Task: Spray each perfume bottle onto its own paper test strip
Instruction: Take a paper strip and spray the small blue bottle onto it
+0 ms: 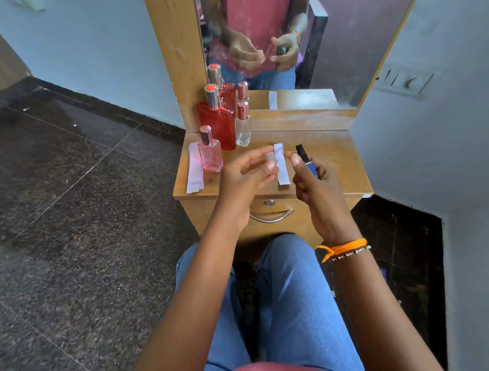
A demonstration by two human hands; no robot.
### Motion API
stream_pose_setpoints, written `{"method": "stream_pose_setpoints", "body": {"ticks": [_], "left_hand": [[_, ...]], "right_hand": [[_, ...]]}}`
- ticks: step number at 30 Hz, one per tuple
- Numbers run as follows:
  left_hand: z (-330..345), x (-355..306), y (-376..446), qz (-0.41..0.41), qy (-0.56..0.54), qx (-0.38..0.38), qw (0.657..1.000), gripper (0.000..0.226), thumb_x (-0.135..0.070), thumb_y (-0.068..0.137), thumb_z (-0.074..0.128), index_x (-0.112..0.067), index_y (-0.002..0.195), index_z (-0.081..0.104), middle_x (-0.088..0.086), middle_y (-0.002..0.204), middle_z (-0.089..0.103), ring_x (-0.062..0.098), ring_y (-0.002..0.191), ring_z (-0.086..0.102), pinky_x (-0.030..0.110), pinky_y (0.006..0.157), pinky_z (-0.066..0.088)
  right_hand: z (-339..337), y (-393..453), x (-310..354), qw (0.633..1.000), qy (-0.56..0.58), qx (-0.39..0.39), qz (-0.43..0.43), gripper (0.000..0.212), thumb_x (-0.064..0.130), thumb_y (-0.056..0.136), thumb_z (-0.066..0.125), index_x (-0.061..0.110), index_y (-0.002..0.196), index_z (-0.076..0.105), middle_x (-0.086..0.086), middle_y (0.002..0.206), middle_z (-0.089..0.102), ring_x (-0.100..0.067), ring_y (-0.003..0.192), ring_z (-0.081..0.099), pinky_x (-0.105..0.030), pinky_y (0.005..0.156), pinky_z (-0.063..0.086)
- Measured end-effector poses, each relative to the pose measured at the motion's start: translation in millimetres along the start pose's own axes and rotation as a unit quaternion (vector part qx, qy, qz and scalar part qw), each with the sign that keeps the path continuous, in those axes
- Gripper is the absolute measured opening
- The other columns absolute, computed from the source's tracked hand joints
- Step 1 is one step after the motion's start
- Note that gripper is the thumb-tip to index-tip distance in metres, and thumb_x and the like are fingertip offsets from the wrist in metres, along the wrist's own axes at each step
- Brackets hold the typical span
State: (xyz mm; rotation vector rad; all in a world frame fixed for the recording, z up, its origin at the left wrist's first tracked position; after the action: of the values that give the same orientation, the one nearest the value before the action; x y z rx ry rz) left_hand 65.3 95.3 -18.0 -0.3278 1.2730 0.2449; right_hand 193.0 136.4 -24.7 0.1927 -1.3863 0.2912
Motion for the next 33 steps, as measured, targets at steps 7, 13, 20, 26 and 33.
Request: {"method": "stream_pose_setpoints", "body": {"ticks": [7, 13, 20, 26, 33], "left_hand": [[-6, -1, 1, -0.037, -0.034, -0.027, 0.998, 0.02, -0.006, 0.085, 0.062, -0.02, 0.099, 0.067, -0.003, 0.093, 0.066, 0.01, 0.087, 0.062, 0.026, 0.083, 0.051], [-8, -2, 2, -0.017, 0.028, -0.049, 0.998, 0.019, -0.004, 0.084, 0.064, -0.016, 0.098, 0.068, -0.007, 0.088, 0.068, -0.001, 0.081, 0.063, 0.02, 0.076, 0.051], [-3, -1, 1, -0.034, 0.082, -0.014, 0.996, 0.015, -0.015, 0.09, 0.058, -0.022, 0.098, 0.068, -0.008, 0.09, 0.069, 0.011, 0.095, 0.063, 0.035, 0.092, 0.048], [-5, 8, 6, -0.019, 0.151, -0.023, 0.988, 0.031, -0.02, 0.098, 0.043, -0.014, 0.124, 0.058, -0.002, 0.1, 0.066, 0.008, 0.091, 0.062, 0.012, 0.071, 0.048], [1, 16, 13, 0.123, 0.436, -0.03, 0.891, 0.029, -0.012, 0.094, 0.044, -0.02, 0.113, 0.064, -0.002, 0.112, 0.063, 0.016, 0.108, 0.053, 0.025, 0.089, 0.039]], "right_hand": [[19, -11, -5, 0.981, -0.157, 0.088, -0.07, 0.041, 0.014, 0.092, 0.059, 0.025, 0.129, 0.043, 0.001, 0.068, 0.046, -0.004, 0.059, 0.044, -0.013, 0.058, 0.042], [25, -10, -8, 0.969, -0.202, 0.101, -0.103, 0.054, 0.016, 0.093, 0.058, 0.032, 0.138, 0.032, -0.018, 0.069, 0.039, -0.011, 0.061, 0.038, -0.026, 0.065, 0.04], [23, -8, -11, 0.973, -0.173, 0.085, -0.129, 0.044, 0.007, 0.094, 0.053, 0.024, 0.133, 0.044, 0.014, 0.075, 0.047, -0.002, 0.055, 0.039, -0.015, 0.056, 0.037], [15, -6, -6, 0.966, -0.199, 0.003, -0.166, 0.028, 0.008, 0.091, 0.059, 0.022, 0.113, 0.051, -0.013, 0.096, 0.059, -0.028, 0.078, 0.051, -0.015, 0.067, 0.041], [-3, 11, -14, 0.988, -0.128, -0.012, -0.086, 0.037, 0.018, 0.093, 0.05, 0.031, 0.125, 0.038, 0.001, 0.087, 0.048, -0.011, 0.071, 0.047, -0.022, 0.064, 0.045]]}}
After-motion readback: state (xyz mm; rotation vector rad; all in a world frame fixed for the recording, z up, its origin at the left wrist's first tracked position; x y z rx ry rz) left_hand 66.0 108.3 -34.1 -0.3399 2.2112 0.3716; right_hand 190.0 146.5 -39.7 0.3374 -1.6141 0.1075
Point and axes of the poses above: each hand's wrist, its own y-axis towards the middle knuckle, its own z-axis out of the palm, x = y × z, the point moved 5 cm from there along y, towards the middle knuckle
